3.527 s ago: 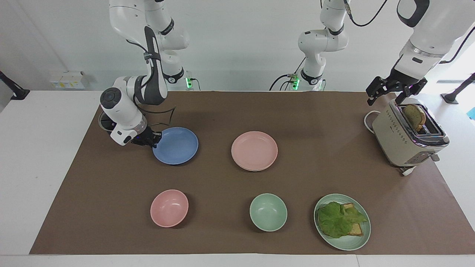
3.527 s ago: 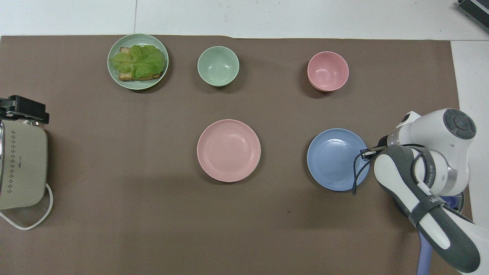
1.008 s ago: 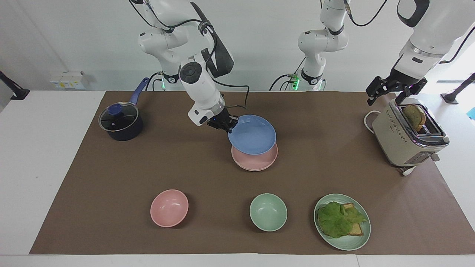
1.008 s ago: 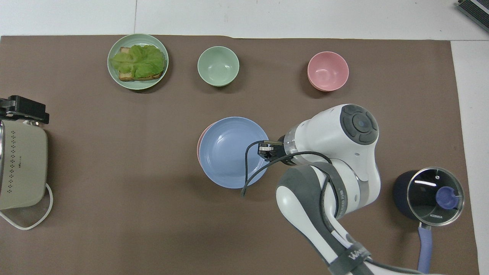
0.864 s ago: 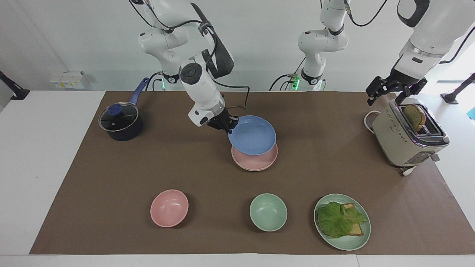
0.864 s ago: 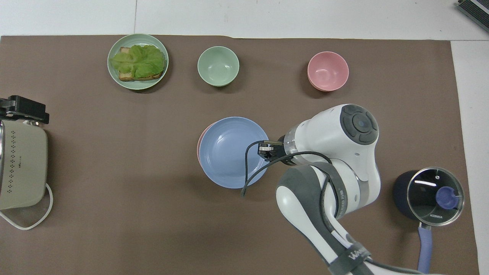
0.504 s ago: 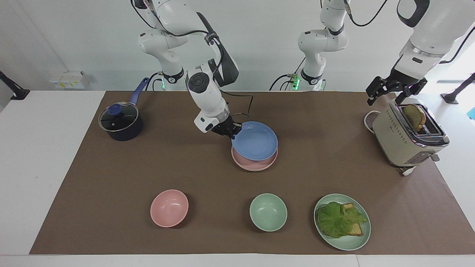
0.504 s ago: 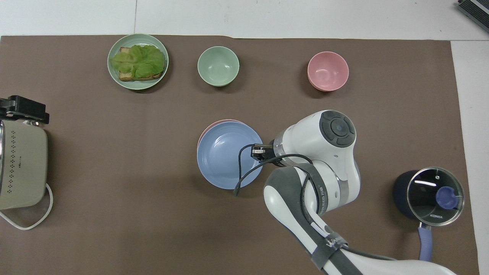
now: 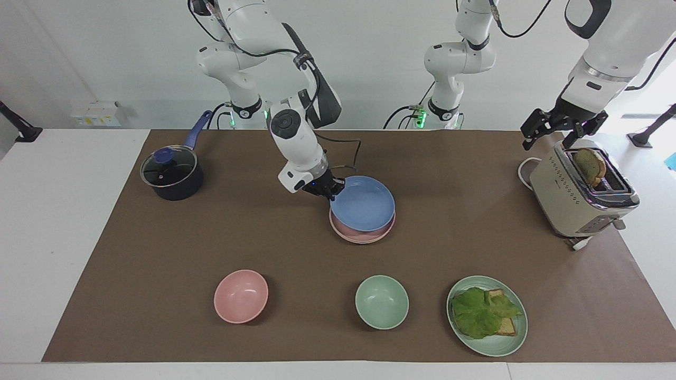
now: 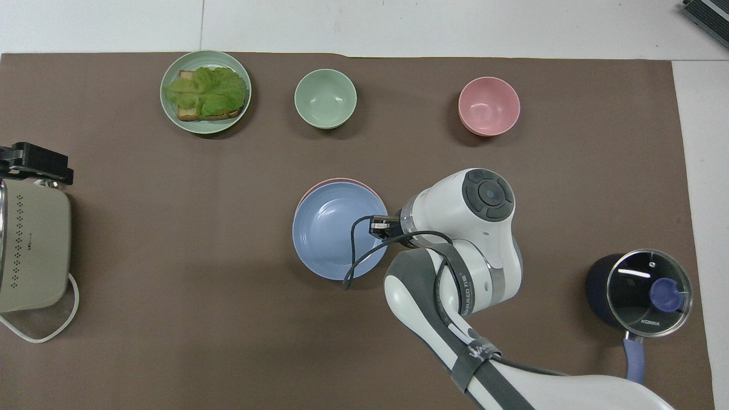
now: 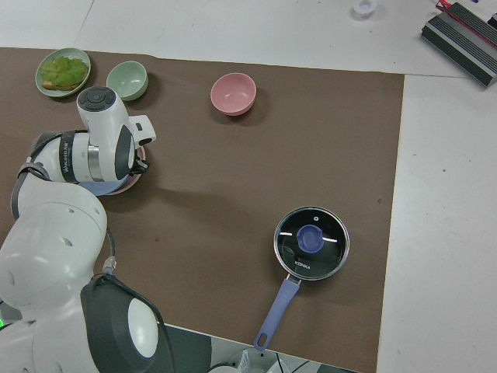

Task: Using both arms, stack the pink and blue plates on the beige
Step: 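Release the blue plate and withdraw the right gripper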

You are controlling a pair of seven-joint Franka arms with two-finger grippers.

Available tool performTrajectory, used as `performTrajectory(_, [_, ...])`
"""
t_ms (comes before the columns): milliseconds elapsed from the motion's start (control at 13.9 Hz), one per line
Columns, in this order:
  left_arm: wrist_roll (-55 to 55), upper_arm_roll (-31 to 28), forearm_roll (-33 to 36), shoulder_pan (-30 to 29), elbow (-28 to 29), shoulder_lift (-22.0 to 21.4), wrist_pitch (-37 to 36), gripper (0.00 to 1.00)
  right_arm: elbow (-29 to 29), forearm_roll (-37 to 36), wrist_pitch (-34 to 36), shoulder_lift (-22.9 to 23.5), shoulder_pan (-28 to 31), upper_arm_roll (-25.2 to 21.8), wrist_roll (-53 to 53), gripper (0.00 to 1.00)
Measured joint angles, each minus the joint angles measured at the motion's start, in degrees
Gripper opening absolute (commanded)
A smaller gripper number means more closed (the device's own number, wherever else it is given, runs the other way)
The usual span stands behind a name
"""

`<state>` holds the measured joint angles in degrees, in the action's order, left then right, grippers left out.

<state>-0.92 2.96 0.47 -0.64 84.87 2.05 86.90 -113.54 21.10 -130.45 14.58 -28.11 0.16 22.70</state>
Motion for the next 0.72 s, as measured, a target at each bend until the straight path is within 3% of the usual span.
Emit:
performTrajectory(144, [0.00,0.00,0.00,0.00,0.00,0.00,0.00,1.00,-0.09,0.00,-1.38,0.59,0.00,0.00,0.00,0.00])
performTrajectory(216, [0.00,0.00,0.00,0.00,0.00,0.00,0.00,1.00,-0.10,0.00,-2.04,1.02,0.00,-0.01,-0.07,0.23])
performTrajectory(288, [0.00,0.00,0.00,0.00,0.00,0.00,0.00,1.00,-0.09,0.00,-2.58,1.37,0.00,-0.03,-0.35,0.69])
performTrajectory(360, [0.00,0.00,0.00,0.00,0.00,0.00,0.00,1.00,-0.09,0.00,-2.80,1.60,0.03,-0.09,-0.80,1.00])
performTrajectory(720, [0.00,0.00,0.00,0.00,0.00,0.00,0.00,1.00,0.84,-0.41,-3.36,1.69,0.07,-0.42,-1.93,1.00])
